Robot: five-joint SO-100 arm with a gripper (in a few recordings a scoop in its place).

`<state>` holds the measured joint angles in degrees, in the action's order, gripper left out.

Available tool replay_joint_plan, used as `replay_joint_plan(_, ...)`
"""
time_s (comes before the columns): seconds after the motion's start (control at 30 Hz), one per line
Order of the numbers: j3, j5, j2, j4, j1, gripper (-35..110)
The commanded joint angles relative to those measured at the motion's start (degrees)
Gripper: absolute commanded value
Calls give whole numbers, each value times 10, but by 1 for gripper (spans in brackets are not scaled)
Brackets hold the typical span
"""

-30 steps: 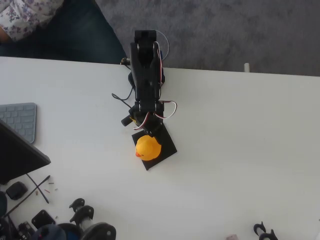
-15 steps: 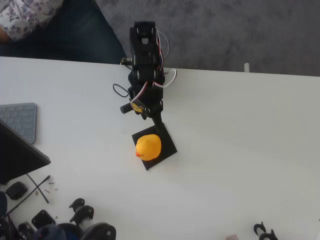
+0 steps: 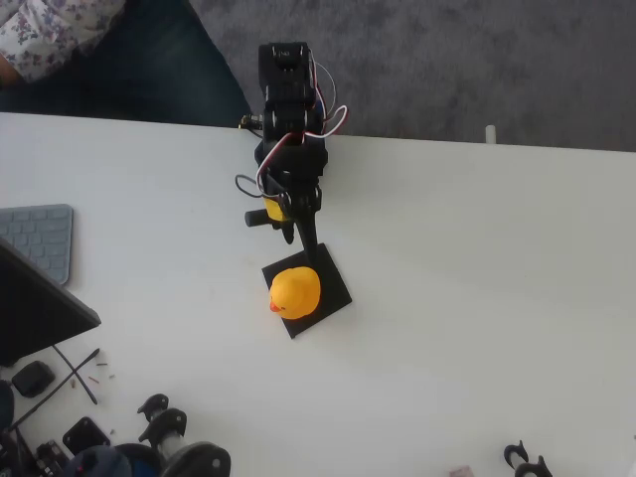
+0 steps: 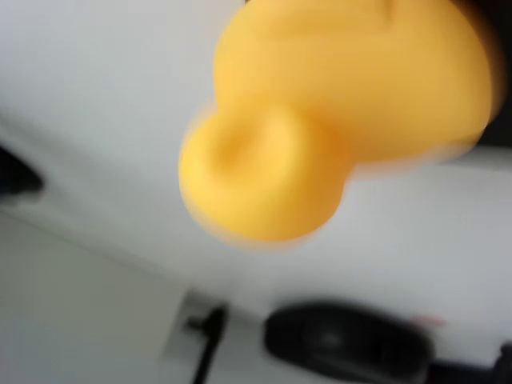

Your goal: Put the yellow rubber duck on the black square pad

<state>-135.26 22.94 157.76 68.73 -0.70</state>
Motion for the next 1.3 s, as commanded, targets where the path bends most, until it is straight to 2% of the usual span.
replay_joint_plan(0.0, -39, -25, 73, -35, 14, 30)
replay_joint_plan(0.17, -61, -40, 121, -54, 14, 17)
replay_joint_plan(0.3, -64, -42, 123, -54, 15, 12)
replay_joint_plan(0.43, -64, -84, 124, -56, 27, 12)
replay_joint_plan(0.57, -65, -128, 124, -81, 84, 12)
replay_joint_plan(0.77, -141, -129, 124, -124, 163, 12)
replay_joint_plan(1.1, -206, -131, 133, -127, 164, 12)
replay_joint_plan(1.27, -261, -131, 240, -127, 163, 12)
